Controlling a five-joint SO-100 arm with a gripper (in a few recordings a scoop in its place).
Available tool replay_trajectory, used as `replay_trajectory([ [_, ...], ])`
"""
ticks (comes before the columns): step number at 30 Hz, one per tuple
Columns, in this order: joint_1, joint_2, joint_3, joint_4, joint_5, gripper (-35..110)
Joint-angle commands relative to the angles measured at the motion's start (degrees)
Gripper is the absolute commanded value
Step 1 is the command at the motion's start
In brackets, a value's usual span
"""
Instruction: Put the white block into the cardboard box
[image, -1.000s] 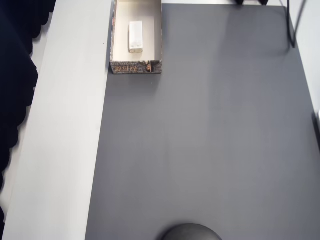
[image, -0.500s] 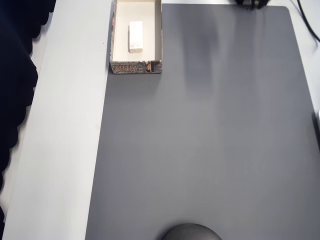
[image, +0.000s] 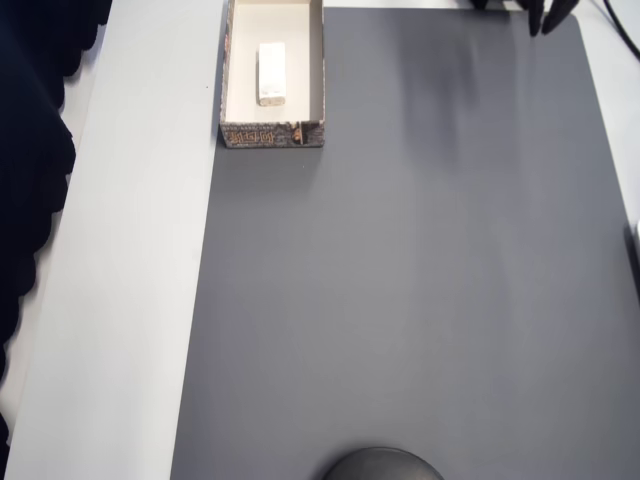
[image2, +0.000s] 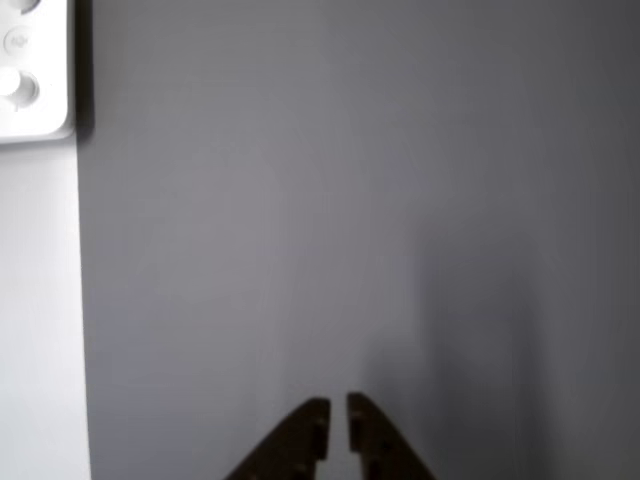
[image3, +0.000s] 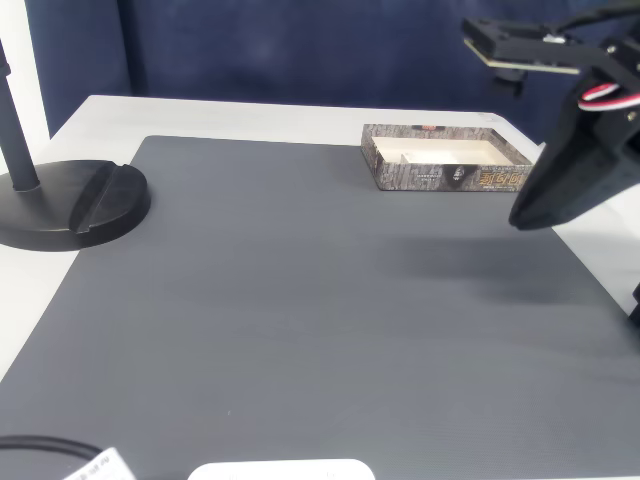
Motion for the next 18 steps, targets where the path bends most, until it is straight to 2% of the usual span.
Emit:
replay_trajectory([
  [1, -0.35, 7.38, 6.59, -3.78, -0.35, -2],
  [12, -6.06, 14.41, 19.69, -14.15, -6.42, -2],
  [18, -6.77, 17.93, 23.55, -14.41, -7.73, -2],
])
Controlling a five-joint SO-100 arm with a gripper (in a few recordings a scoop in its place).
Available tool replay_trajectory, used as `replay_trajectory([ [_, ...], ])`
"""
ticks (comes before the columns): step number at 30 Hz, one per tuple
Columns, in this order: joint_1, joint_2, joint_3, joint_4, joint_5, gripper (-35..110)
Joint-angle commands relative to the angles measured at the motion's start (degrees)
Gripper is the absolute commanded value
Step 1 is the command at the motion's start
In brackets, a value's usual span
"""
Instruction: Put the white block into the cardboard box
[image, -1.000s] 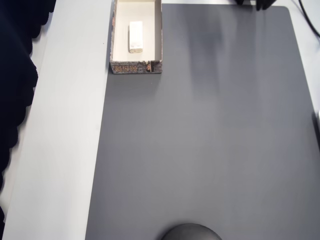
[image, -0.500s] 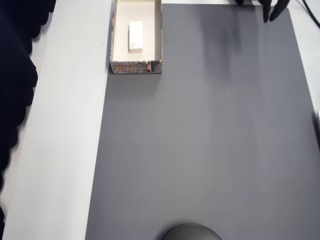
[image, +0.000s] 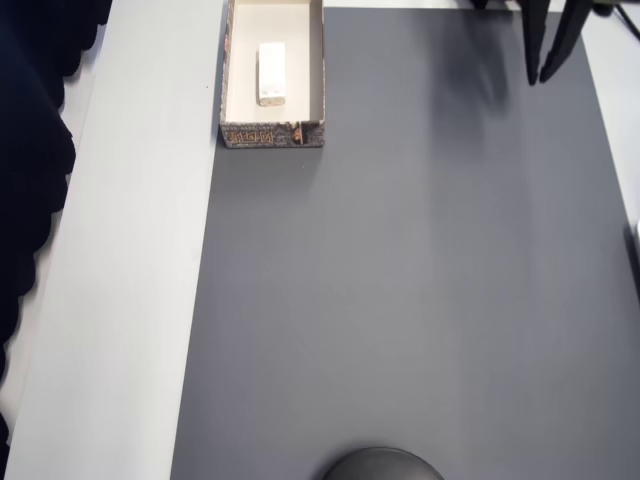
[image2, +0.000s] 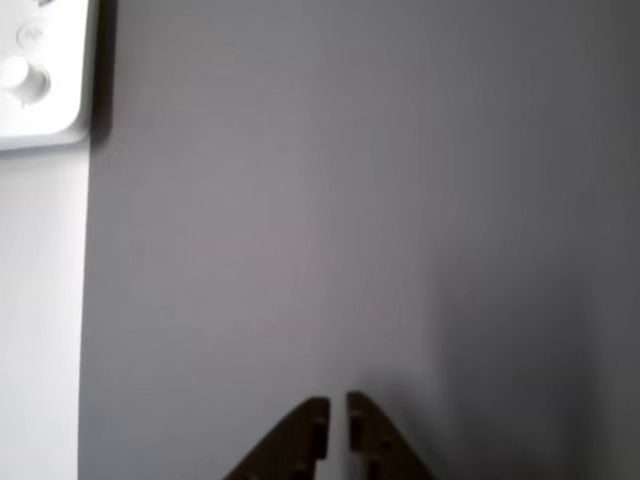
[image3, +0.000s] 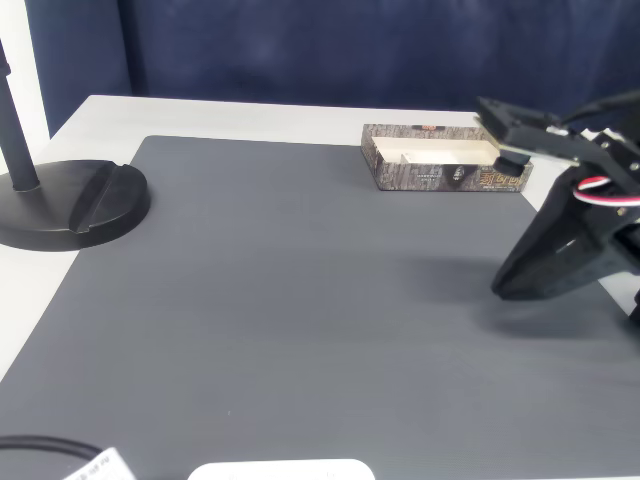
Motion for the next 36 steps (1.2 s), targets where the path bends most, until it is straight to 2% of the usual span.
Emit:
replay_trajectory([
  [1, -0.44, 2.90, 1.32, -1.32, -0.70, -2],
  [15, 0.26, 14.77, 9.40, -1.05, -1.05, -2],
  [26, -1.14, 17.14, 11.95, -0.88, -1.32, -2],
  [36, -0.88, 17.49, 11.95, 3.96, -2.02, -2],
])
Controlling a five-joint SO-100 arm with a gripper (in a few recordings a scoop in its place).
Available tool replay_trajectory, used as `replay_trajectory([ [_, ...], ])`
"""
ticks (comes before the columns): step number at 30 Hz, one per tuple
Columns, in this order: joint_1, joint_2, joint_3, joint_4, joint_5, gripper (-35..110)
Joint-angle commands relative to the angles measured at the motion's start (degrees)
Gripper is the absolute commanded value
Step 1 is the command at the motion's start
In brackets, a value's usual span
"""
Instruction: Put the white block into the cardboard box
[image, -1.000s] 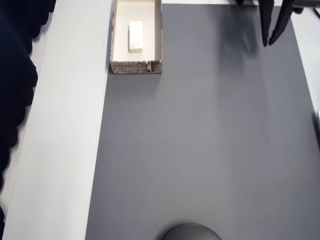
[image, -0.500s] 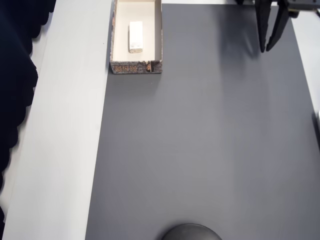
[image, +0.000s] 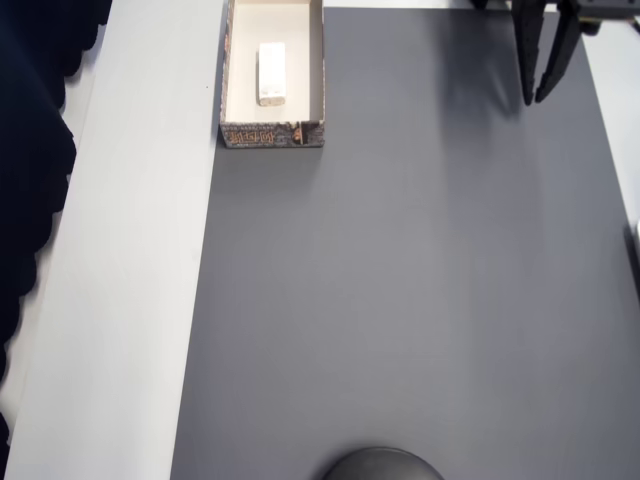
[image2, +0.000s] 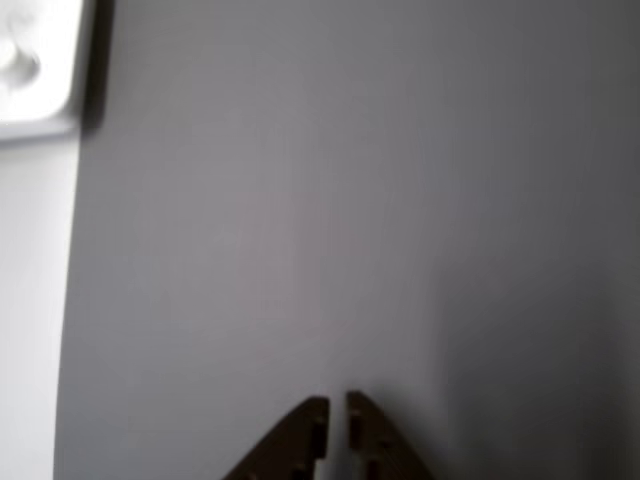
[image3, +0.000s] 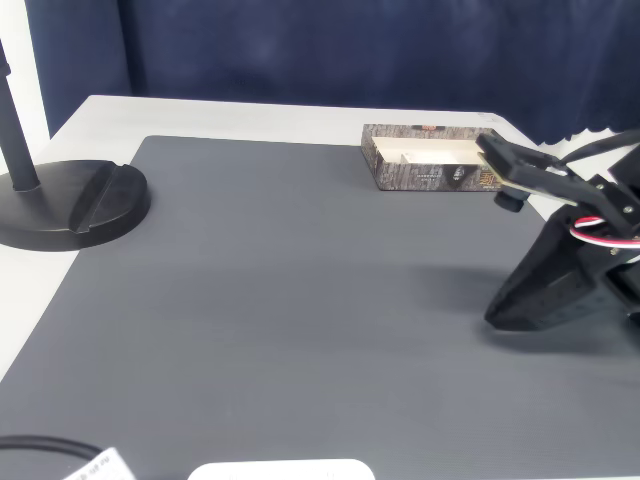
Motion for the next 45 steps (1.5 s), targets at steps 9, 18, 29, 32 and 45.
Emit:
replay_trajectory([
  [9, -0.09, 2.02, 1.05, 6.42, 3.08, -2],
  [18, -1.85, 2.02, 1.05, 6.42, 3.25, -2],
  [29, -3.52, 2.11, 1.05, 6.42, 3.08, -2],
  [32, -3.69, 2.11, 1.05, 6.42, 3.08, -2],
  [45, -3.96, 2.11, 1.05, 6.42, 1.23, 2],
])
